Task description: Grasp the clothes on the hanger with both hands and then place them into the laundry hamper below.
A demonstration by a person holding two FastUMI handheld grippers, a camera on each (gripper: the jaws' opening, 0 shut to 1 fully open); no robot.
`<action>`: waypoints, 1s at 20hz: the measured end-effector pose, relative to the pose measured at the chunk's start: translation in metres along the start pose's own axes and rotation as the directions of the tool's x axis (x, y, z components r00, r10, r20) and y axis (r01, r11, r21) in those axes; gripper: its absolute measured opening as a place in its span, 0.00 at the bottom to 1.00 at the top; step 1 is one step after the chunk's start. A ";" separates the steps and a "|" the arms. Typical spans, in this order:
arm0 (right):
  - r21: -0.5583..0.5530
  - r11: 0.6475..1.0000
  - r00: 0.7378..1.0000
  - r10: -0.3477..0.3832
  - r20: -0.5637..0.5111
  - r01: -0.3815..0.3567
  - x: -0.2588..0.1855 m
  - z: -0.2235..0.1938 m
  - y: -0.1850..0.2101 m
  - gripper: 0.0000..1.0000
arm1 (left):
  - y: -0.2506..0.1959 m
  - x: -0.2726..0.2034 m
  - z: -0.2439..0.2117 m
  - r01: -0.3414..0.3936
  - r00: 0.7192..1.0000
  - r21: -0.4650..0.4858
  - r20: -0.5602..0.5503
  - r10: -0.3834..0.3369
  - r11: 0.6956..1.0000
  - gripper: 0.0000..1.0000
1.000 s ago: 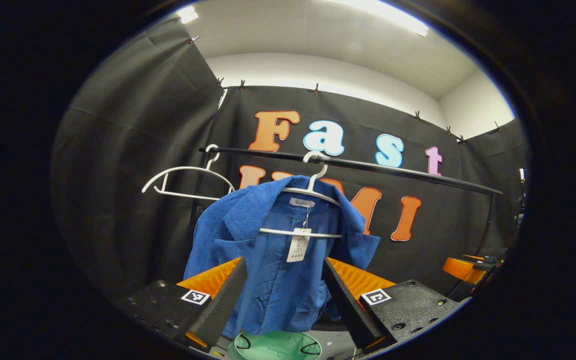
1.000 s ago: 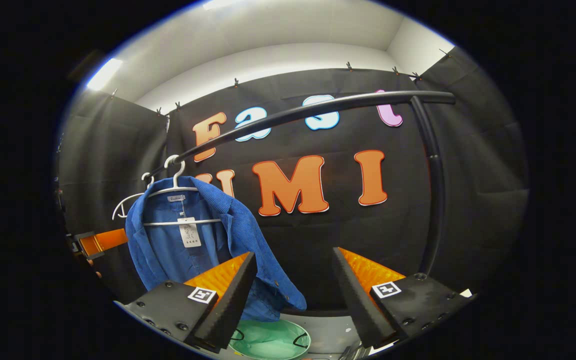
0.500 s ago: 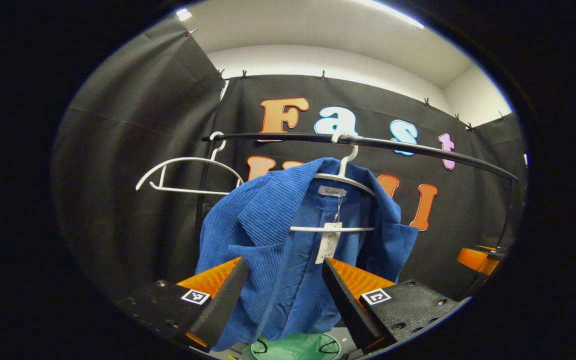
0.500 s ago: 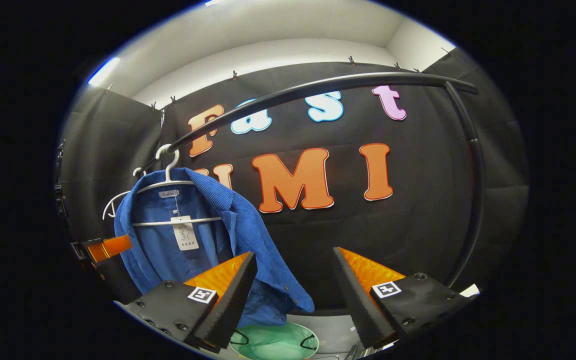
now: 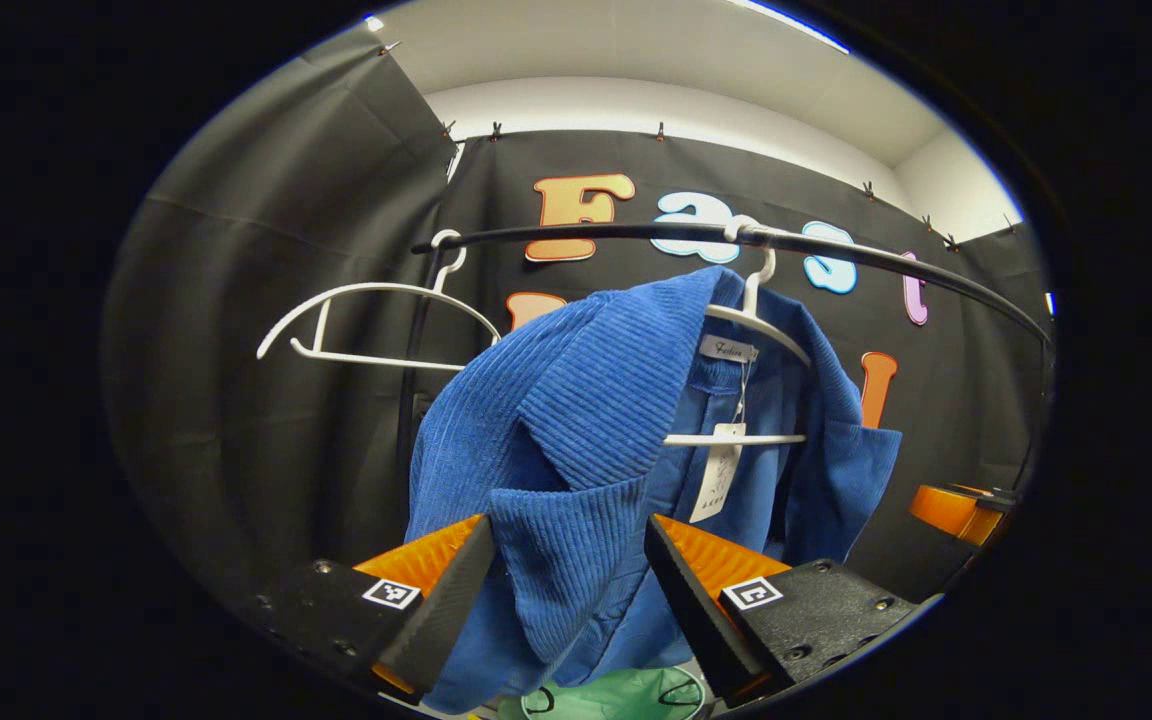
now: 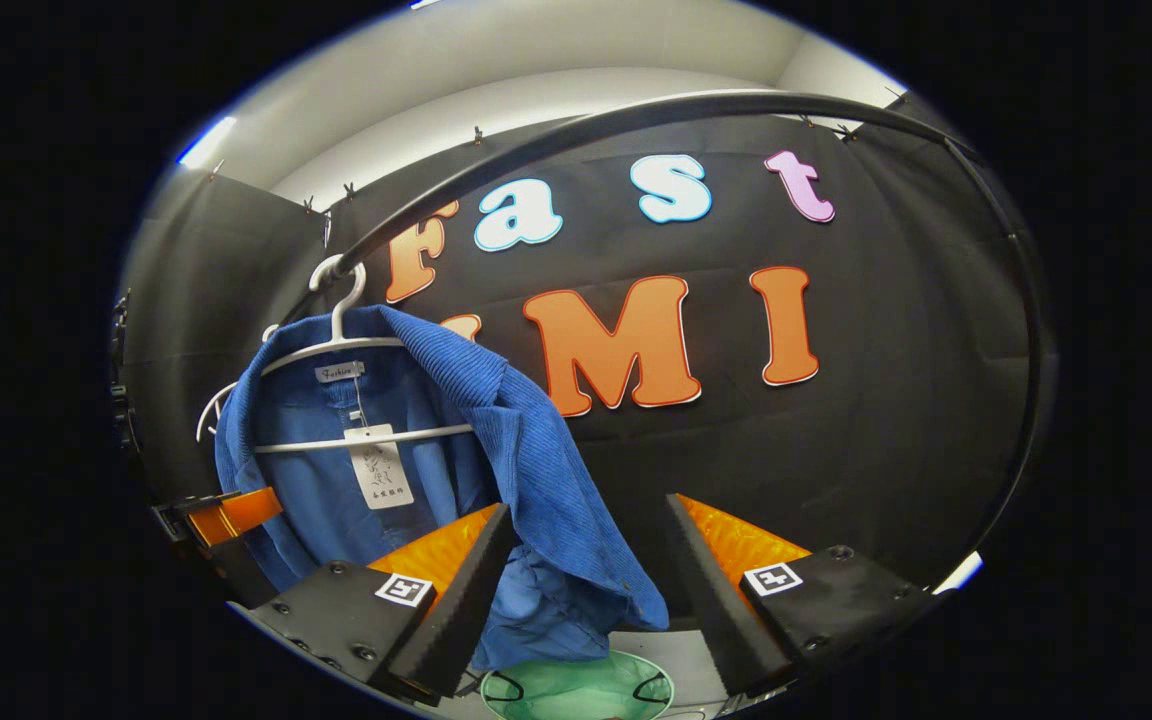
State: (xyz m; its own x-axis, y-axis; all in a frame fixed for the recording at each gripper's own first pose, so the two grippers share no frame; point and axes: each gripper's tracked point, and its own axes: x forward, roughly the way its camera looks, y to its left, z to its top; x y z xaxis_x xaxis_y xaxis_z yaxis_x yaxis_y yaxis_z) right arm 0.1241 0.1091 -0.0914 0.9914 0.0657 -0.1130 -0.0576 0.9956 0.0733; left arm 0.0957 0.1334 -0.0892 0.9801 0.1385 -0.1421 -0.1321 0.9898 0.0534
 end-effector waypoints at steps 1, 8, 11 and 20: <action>0.003 1.000 1.000 0.009 -0.004 -0.009 0.006 -0.003 0.004 0.89 | 0.002 0.003 -0.001 0.004 1.000 -0.003 -0.001 -0.004 1.000 0.95; 0.023 0.998 0.996 0.058 -0.070 -0.056 0.050 -0.031 0.019 0.98 | 0.008 0.014 -0.002 0.036 0.999 0.041 -0.002 -0.036 0.998 0.91; 0.037 0.998 0.995 0.053 -0.089 -0.050 0.064 -0.039 0.016 0.98 | 0.009 0.015 0.002 0.051 0.999 0.040 -0.001 -0.051 0.998 0.85; 0.081 0.990 0.990 0.118 -0.074 -0.112 0.081 -0.035 0.023 0.73 | 0.012 0.006 0.010 0.082 0.997 0.008 -0.006 -0.082 0.997 0.65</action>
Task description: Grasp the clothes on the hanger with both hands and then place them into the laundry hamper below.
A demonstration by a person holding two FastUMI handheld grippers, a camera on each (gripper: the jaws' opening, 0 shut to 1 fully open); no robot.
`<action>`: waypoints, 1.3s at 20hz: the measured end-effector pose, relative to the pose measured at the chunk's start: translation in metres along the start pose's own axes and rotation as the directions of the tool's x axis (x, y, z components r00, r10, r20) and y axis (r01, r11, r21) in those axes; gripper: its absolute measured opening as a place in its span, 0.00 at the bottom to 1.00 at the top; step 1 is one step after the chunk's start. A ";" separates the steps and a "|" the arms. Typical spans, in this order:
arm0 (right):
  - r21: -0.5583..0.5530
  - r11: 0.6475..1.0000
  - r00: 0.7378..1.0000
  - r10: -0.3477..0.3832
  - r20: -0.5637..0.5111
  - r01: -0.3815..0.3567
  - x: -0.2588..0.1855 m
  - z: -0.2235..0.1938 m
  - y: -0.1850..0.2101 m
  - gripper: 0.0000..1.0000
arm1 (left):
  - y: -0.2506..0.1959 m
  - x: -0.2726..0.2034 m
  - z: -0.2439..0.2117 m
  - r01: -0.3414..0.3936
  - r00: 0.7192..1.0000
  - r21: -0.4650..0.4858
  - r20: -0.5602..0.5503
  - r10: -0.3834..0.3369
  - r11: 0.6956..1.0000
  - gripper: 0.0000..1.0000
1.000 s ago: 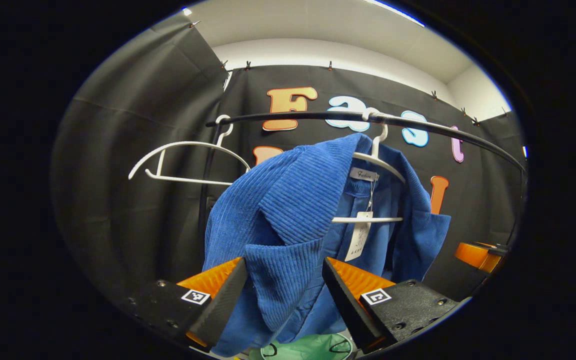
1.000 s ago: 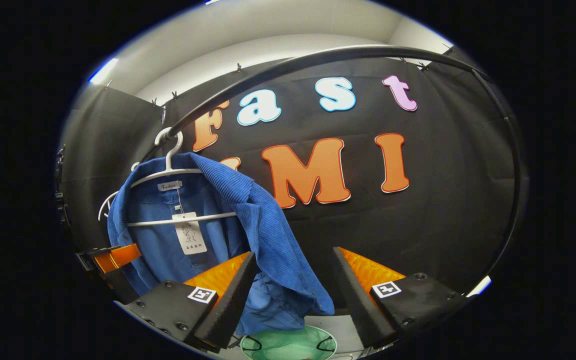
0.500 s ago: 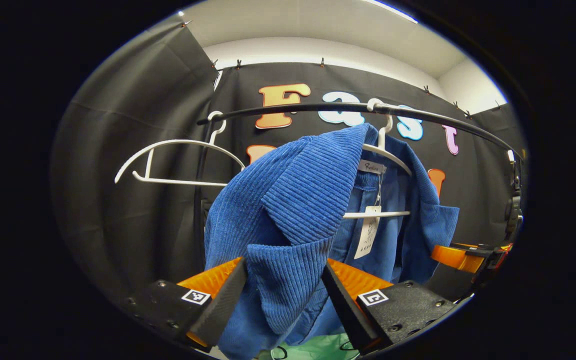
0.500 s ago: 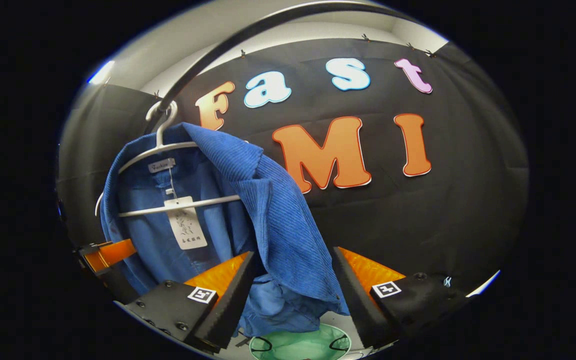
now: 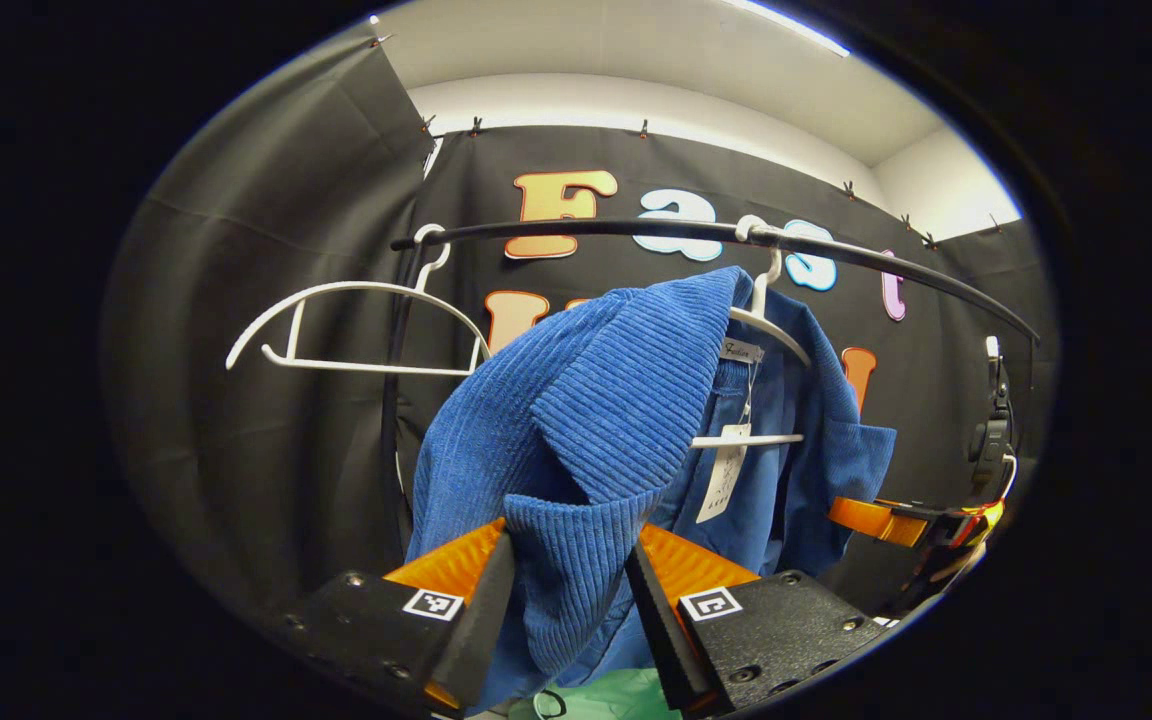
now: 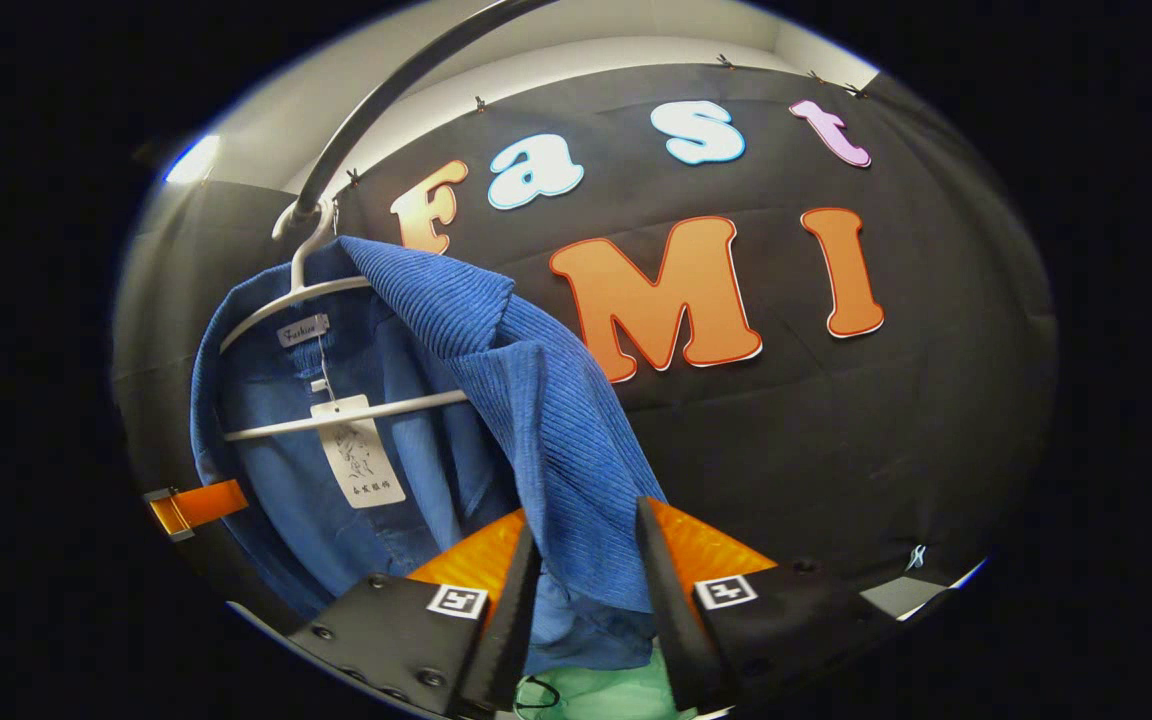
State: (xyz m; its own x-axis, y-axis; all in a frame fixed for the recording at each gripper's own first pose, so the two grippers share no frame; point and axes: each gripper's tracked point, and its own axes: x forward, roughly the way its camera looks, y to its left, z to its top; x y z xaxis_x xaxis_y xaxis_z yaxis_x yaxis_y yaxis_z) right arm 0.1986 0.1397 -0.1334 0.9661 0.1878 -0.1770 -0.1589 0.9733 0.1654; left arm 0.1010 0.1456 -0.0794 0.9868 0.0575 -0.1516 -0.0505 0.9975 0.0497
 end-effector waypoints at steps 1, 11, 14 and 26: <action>0.010 1.000 1.000 0.002 0.000 -0.002 0.002 0.002 0.000 0.50 | 0.002 -0.001 0.004 -0.003 1.000 0.001 0.004 0.003 1.000 0.61; 0.093 0.995 0.999 0.026 0.022 -0.028 -0.003 0.030 -0.014 0.09 | 0.007 -0.016 0.028 0.023 1.000 0.036 0.009 -0.023 0.999 0.19; 0.122 0.992 0.998 0.031 0.051 -0.037 -0.005 0.043 -0.018 0.09 | 0.009 -0.022 0.042 0.045 0.998 0.001 0.052 -0.045 0.999 0.05; 0.241 0.965 0.986 0.071 0.148 -0.105 -0.009 0.087 -0.030 0.08 | 0.028 -0.030 0.114 0.120 0.987 -0.006 0.113 -0.118 0.993 0.00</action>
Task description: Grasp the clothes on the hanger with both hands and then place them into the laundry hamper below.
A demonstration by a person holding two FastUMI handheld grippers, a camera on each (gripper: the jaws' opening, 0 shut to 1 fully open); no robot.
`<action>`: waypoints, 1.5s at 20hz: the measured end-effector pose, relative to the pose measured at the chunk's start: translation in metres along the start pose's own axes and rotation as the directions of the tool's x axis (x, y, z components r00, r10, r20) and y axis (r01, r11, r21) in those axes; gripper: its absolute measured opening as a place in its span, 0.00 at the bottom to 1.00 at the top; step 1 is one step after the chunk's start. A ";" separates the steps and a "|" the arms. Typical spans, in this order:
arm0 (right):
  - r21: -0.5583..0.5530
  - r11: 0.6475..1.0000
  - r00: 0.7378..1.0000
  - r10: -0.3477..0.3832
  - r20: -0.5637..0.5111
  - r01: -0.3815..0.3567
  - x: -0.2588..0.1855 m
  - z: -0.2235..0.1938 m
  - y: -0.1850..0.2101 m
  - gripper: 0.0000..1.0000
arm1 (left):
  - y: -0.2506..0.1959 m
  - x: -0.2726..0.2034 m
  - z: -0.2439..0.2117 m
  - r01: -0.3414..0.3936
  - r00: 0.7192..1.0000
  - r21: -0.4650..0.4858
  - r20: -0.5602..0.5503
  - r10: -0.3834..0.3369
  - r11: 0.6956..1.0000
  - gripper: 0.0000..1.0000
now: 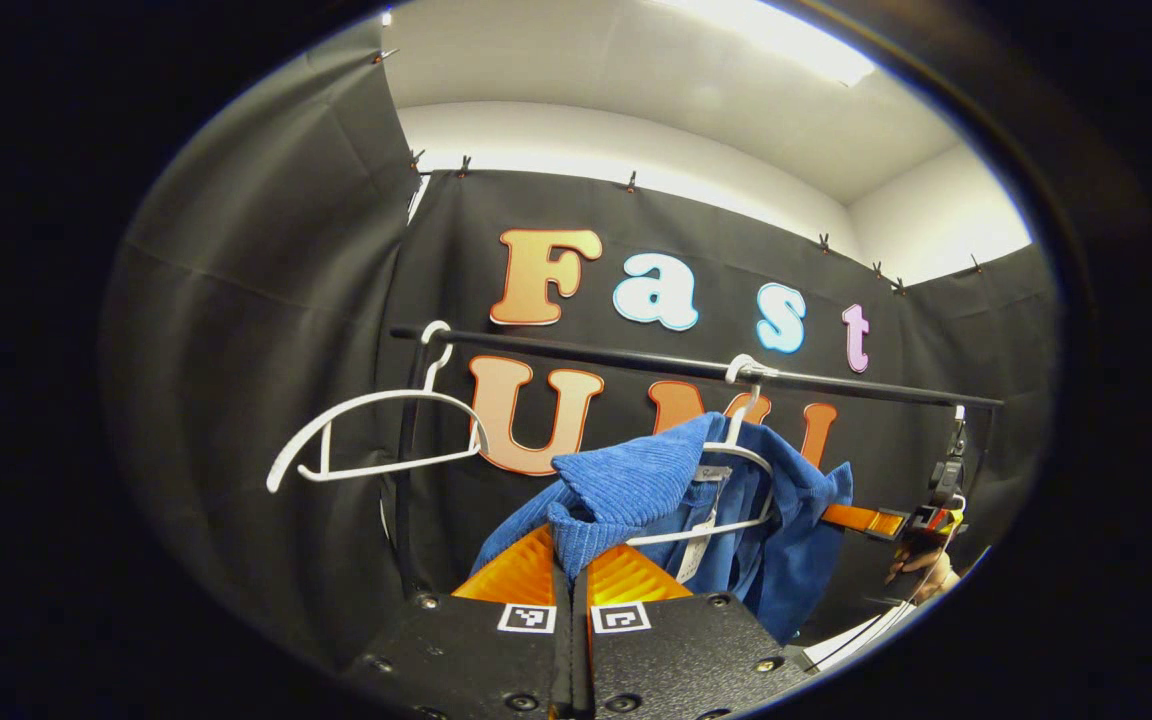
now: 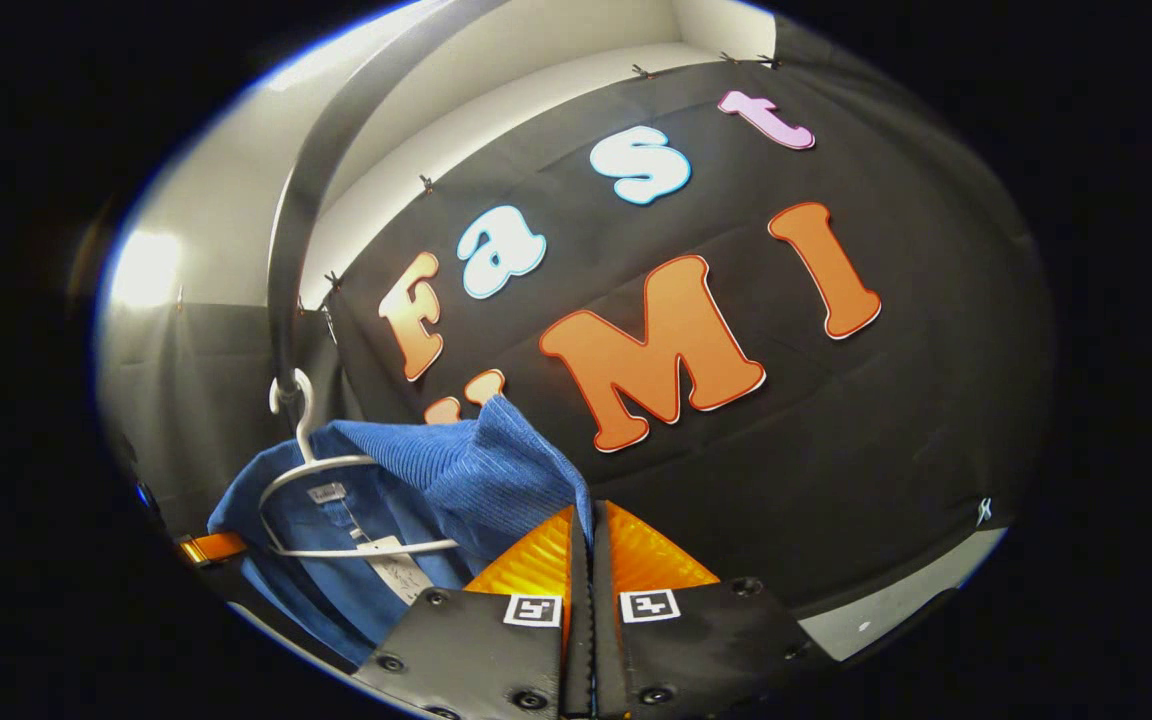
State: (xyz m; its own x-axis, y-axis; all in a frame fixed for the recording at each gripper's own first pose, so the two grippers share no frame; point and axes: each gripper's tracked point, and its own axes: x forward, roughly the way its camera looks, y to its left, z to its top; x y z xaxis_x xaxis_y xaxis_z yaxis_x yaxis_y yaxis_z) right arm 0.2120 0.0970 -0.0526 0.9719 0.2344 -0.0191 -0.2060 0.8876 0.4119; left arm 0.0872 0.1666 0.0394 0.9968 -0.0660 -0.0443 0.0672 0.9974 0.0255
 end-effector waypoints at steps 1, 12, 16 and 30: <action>0.021 1.000 1.000 0.004 0.006 -0.005 0.000 0.003 -0.001 0.08 | 0.001 0.002 0.002 0.011 1.000 -0.002 -0.003 -0.011 1.000 0.00; 0.103 0.995 0.999 0.013 0.043 -0.018 0.031 0.029 -0.009 0.07 | 0.028 0.028 0.056 0.060 0.997 0.088 0.037 -0.064 0.994 0.00; 0.094 0.995 0.997 0.018 0.077 -0.025 0.039 0.048 -0.011 0.07 | 0.032 0.042 0.063 0.063 0.997 0.119 0.046 -0.069 0.991 0.00; 0.116 0.993 0.998 -0.009 0.057 0.002 0.069 0.047 -0.026 0.07 | 0.083 0.093 0.023 0.105 0.991 0.109 -0.099 -0.094 0.989 0.00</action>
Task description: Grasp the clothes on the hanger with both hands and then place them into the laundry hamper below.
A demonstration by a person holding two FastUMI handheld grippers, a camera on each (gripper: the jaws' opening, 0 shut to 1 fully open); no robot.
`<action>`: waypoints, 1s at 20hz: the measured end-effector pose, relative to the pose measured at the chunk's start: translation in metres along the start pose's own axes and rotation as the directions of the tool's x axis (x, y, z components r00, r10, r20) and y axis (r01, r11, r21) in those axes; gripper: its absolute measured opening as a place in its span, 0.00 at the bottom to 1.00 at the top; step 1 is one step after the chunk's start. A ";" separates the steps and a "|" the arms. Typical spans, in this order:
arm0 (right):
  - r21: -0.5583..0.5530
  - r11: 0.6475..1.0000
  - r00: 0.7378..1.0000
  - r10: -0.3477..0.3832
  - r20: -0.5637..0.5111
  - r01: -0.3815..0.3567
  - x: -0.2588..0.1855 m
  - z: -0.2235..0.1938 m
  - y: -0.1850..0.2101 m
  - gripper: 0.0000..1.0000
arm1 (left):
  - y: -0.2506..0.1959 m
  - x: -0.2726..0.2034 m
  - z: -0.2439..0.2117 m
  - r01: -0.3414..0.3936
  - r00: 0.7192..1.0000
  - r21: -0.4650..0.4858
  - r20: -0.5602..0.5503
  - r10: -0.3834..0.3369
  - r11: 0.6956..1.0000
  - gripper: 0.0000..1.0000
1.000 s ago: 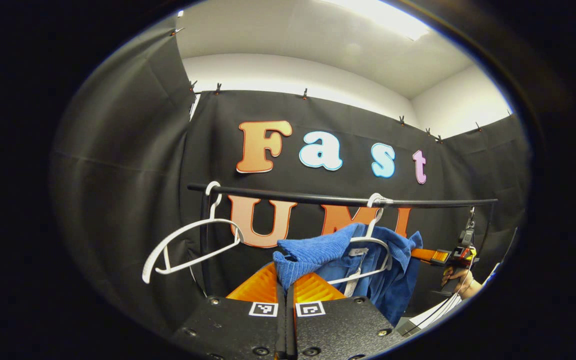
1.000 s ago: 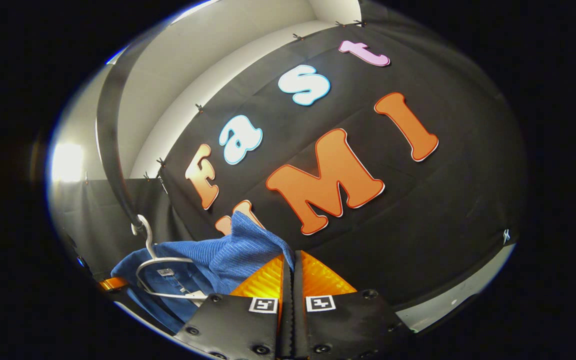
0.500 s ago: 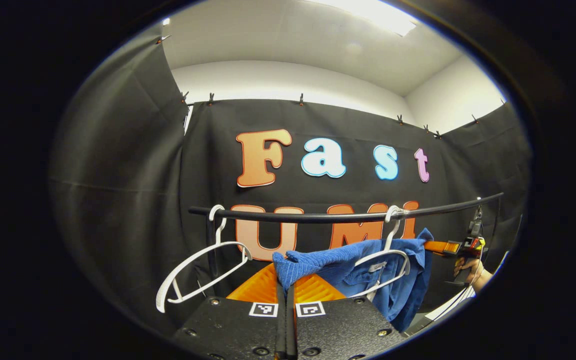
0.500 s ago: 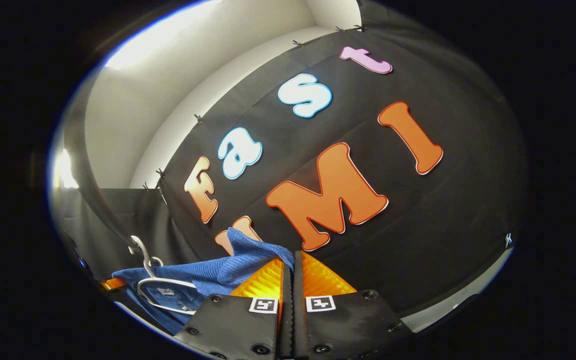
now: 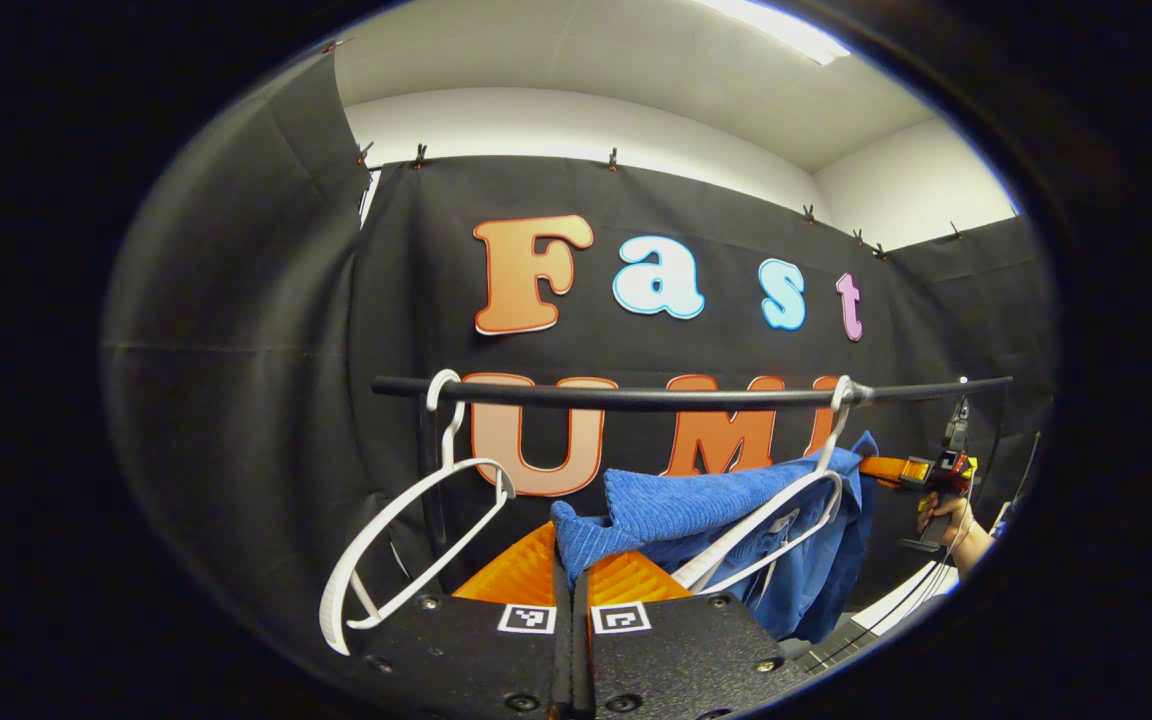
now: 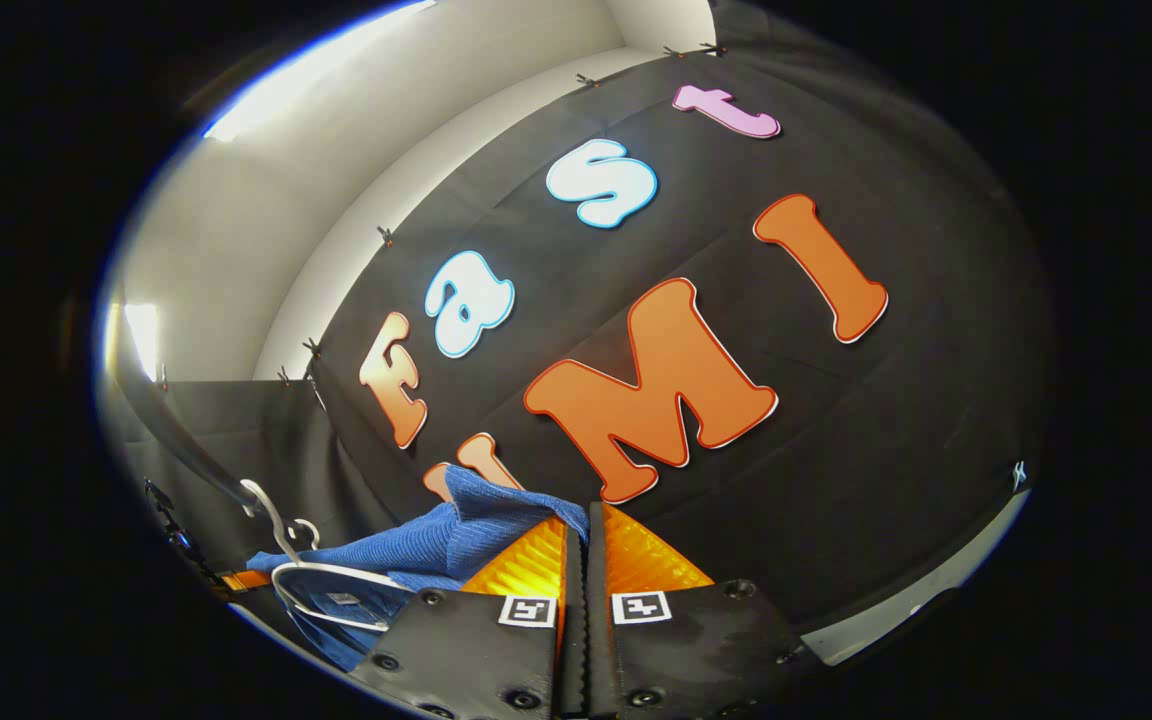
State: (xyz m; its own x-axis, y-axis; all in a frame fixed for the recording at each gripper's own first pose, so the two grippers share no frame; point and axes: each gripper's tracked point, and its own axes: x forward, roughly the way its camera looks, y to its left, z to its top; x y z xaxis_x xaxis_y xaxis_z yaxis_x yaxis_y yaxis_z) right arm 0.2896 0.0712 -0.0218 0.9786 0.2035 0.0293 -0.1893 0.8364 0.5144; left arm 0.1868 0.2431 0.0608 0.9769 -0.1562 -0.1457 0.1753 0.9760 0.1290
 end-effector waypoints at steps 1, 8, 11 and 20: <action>0.003 1.000 1.000 -0.007 -0.010 0.007 0.004 -0.003 -0.004 0.07 | 0.003 0.005 -0.007 -0.001 1.000 -0.009 -0.010 0.001 1.000 0.00; -0.047 0.998 0.998 -0.047 -0.031 0.046 0.012 -0.020 -0.011 0.07 | 0.008 0.009 -0.044 -0.005 0.998 -0.043 -0.056 0.003 0.999 0.00; -0.071 0.996 0.998 -0.050 -0.030 0.048 0.004 -0.019 -0.009 0.07 | 0.008 0.008 -0.047 -0.006 0.999 -0.059 -0.049 0.003 0.998 0.00; -0.134 0.985 0.989 -0.121 -0.083 0.109 -0.021 -0.045 -0.033 0.07 | -0.005 0.002 -0.097 -0.019 0.996 -0.092 -0.094 0.010 0.996 0.00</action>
State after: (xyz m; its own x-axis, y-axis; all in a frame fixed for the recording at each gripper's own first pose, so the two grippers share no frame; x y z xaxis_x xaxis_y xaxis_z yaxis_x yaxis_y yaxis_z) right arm 0.2713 0.0616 -0.0778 0.9843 0.1423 -0.1047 -0.0902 0.9144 0.3947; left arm 0.1756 0.2531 -0.0352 0.9628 -0.1314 -0.2361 0.1450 0.9886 0.0411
